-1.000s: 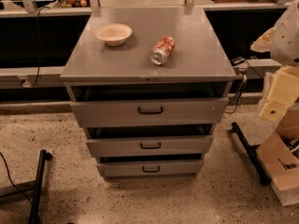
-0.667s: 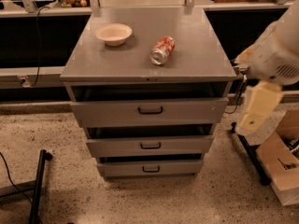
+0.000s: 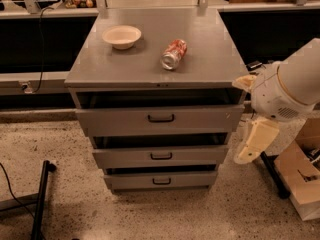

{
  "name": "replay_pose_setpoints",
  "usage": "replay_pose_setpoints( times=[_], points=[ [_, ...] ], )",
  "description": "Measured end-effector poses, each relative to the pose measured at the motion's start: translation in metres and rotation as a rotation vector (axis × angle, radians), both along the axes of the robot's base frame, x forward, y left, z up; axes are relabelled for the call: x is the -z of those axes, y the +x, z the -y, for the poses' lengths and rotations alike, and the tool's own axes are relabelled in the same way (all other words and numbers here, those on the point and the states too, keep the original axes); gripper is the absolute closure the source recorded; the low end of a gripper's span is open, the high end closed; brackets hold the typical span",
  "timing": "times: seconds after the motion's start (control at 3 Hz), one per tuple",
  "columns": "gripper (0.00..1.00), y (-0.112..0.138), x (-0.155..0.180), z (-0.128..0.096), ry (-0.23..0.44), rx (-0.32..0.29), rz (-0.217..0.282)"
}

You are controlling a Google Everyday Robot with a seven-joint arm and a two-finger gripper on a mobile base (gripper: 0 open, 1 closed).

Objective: Open middle drawer

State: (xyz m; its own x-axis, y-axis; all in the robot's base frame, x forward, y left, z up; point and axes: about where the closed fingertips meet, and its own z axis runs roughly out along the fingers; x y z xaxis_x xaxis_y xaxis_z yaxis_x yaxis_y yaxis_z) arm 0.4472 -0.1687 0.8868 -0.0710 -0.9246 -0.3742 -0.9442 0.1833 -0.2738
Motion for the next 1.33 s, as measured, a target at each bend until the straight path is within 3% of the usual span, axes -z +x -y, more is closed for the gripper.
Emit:
replay_pose_setpoints(
  times=[0.33, 0.67, 1.0, 1.33],
  points=[
    [0.00, 0.013, 0.041, 0.016, -0.022, 0.074, -0.036],
    [0.00, 0.007, 0.096, 0.032, 0.012, 0.141, -0.040],
    [0.00, 0.020, 0.093, 0.038, 0.021, 0.170, 0.032],
    [0.00, 0.020, 0.092, 0.038, 0.019, 0.169, 0.034]
  ],
)
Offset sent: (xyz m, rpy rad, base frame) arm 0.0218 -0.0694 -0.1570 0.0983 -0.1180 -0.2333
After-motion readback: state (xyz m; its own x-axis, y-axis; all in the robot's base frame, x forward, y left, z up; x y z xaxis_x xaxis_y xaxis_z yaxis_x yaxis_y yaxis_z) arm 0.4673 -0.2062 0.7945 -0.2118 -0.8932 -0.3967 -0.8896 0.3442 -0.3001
